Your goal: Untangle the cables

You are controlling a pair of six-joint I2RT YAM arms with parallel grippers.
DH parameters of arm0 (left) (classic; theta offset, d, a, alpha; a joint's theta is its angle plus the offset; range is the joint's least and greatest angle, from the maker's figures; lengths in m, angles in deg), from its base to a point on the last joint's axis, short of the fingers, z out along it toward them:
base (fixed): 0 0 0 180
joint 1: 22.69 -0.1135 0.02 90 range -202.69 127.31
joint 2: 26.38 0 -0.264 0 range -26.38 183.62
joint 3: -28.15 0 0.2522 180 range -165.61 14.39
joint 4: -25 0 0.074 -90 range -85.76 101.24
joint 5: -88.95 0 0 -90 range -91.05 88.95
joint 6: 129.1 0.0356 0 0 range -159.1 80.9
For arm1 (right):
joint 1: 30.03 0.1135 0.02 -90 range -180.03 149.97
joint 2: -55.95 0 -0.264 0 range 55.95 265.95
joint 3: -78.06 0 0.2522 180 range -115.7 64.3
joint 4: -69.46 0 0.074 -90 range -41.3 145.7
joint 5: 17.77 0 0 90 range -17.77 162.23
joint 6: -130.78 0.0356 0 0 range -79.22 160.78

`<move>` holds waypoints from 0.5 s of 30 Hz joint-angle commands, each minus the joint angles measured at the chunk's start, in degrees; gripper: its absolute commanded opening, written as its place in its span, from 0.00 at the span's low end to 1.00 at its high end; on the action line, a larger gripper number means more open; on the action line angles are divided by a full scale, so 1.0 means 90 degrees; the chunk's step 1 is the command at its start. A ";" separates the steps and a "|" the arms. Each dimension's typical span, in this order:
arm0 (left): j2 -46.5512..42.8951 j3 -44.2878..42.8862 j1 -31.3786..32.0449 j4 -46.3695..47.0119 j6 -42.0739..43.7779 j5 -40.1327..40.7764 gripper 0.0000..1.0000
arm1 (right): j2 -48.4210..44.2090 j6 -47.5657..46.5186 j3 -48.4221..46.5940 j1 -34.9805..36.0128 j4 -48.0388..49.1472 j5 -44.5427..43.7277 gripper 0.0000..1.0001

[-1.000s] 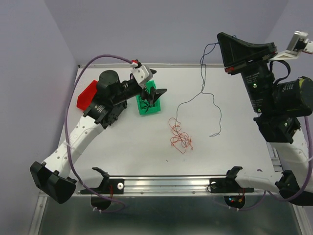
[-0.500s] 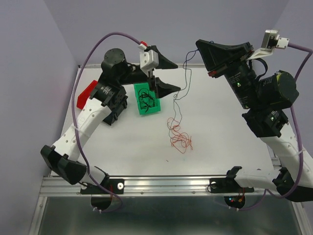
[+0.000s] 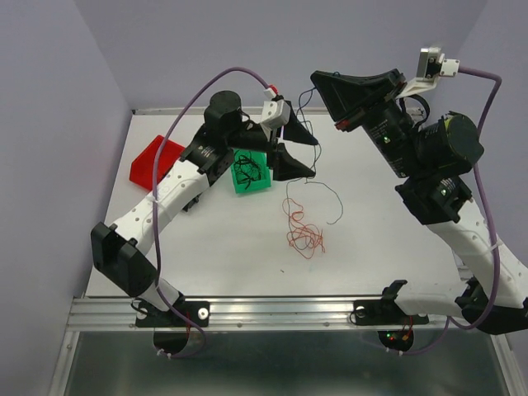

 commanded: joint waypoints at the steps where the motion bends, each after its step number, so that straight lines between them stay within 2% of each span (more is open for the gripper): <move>1: -0.0452 0.0348 0.0022 0.0621 -0.0280 -0.0793 0.92 | -0.0181 -0.0054 -0.0165 0.0041 0.0427 0.0298 0.01; 5: -0.0667 0.0515 -0.0026 0.0602 -0.0582 -0.1194 0.91 | -0.0366 -0.0161 -0.0028 0.0041 0.0437 0.0522 0.01; 11: -0.1195 0.0554 -0.0241 0.0154 -0.0124 -0.0316 0.90 | -0.0532 -0.0191 0.0206 0.0041 0.0466 0.0680 0.01; 15: -0.1156 0.0447 -0.0290 0.0133 -0.0358 -0.0696 0.90 | -0.0542 -0.0210 0.0255 0.0031 0.0486 0.0640 0.01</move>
